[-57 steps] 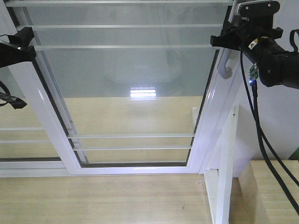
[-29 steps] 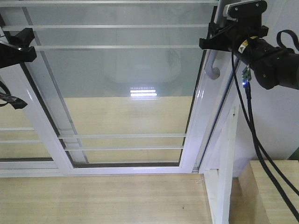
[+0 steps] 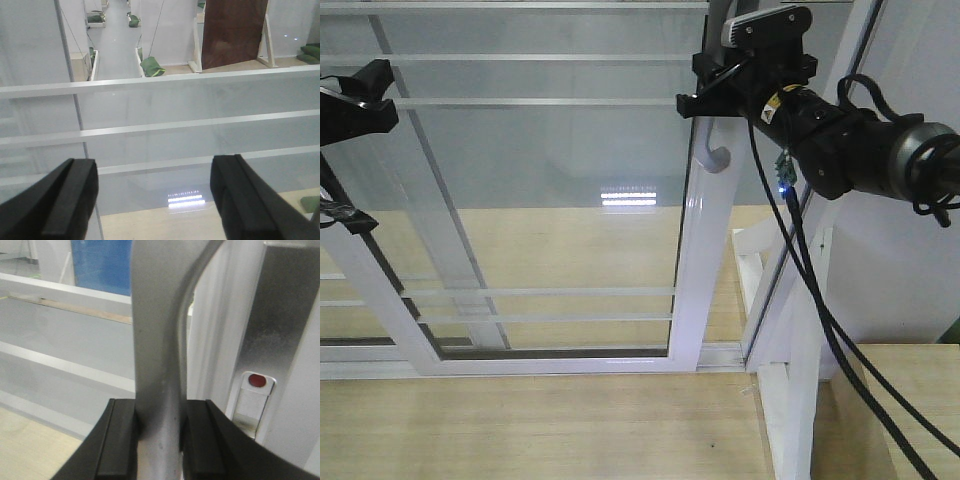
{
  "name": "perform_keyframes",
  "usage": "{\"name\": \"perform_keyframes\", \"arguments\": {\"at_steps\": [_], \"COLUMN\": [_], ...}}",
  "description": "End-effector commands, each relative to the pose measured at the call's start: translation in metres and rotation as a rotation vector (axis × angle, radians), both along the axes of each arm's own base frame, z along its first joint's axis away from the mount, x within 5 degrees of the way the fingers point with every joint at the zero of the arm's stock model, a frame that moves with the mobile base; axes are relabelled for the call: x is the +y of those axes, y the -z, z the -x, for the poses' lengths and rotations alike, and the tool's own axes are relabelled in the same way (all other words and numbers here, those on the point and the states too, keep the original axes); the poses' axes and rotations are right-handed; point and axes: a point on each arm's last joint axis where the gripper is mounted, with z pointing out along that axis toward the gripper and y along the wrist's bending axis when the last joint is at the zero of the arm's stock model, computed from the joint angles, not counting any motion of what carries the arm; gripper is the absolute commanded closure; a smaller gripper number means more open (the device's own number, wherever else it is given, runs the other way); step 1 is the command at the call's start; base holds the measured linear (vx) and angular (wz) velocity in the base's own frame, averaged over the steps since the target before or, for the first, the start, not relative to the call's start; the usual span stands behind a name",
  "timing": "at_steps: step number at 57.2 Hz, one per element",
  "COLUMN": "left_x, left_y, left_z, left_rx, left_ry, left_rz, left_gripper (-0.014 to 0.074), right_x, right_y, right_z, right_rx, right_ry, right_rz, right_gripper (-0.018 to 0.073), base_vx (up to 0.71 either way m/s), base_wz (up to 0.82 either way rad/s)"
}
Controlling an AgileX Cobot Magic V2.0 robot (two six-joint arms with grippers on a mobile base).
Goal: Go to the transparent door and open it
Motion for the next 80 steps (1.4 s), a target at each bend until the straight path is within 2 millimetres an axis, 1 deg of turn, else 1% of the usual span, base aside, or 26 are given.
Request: {"name": "perform_keyframes", "arguments": {"at_steps": [1,20,27,36,43,49,54,58,63,70,74,80], "left_x": [0.000,0.000,0.000,0.000,0.000,0.000,-0.001,-0.005,-0.017,-0.034,-0.047,-0.068], "left_y": [-0.025,-0.025,-0.025,-0.025,-0.026,-0.026,-0.026,-0.026,-0.026,-0.023,-0.017,-0.007], "left_z": [0.001,0.001,0.001,0.001,0.002,0.002,0.002,0.002,0.003,0.002,-0.001,-0.005], "left_rx": [-0.139,-0.139,-0.137,-0.139,-0.140,-0.140,-0.139,-0.140,-0.148,-0.162,-0.158,-0.149], "left_ry": [0.006,0.006,0.005,0.006,0.005,0.005,0.009,0.025,0.071,0.144,0.185,0.255], "left_rz": [0.029,0.029,0.030,0.029,0.029,0.029,0.029,0.030,0.023,0.013,0.039,0.056], "left_gripper": [0.0024,0.0024,0.0024,0.0024,0.0024,0.0024,0.0024,0.0024,0.0024,0.0024,0.0024,0.0024], "right_x": [0.029,0.057,0.060,0.058,0.041,0.019,-0.004,-0.022,-0.045,-0.072,-0.088,-0.107], "right_y": [-0.047,-0.049,-0.050,-0.051,-0.059,-0.077,-0.094,-0.101,-0.101,-0.088,-0.081,-0.073], "right_z": [0.027,0.041,0.043,0.042,0.040,0.042,0.052,0.065,0.088,0.122,0.142,0.166], "right_rx": [-0.199,-0.225,-0.227,-0.226,-0.208,-0.190,-0.209,-0.226,-0.241,-0.231,-0.218,-0.211], "right_ry": [-0.153,-0.232,-0.241,-0.233,-0.176,-0.109,-0.059,-0.026,0.009,0.060,0.105,0.165], "right_rz": [-0.028,-0.048,-0.052,-0.048,0.017,0.074,0.067,0.056,0.047,0.044,0.046,0.051], "right_gripper": [0.0565,0.0565,0.0565,0.0565,0.0565,0.0565,0.0565,0.0565,0.0565,0.0565,0.0565,0.0565], "base_vx": [0.00,0.00,-0.01,0.00,0.00,0.00,0.00,0.00,0.00,0.00,0.00,0.00], "base_wz": [0.00,0.00,-0.02,0.00,0.00,0.00,0.00,0.00,0.00,0.00,0.00,0.00]}}
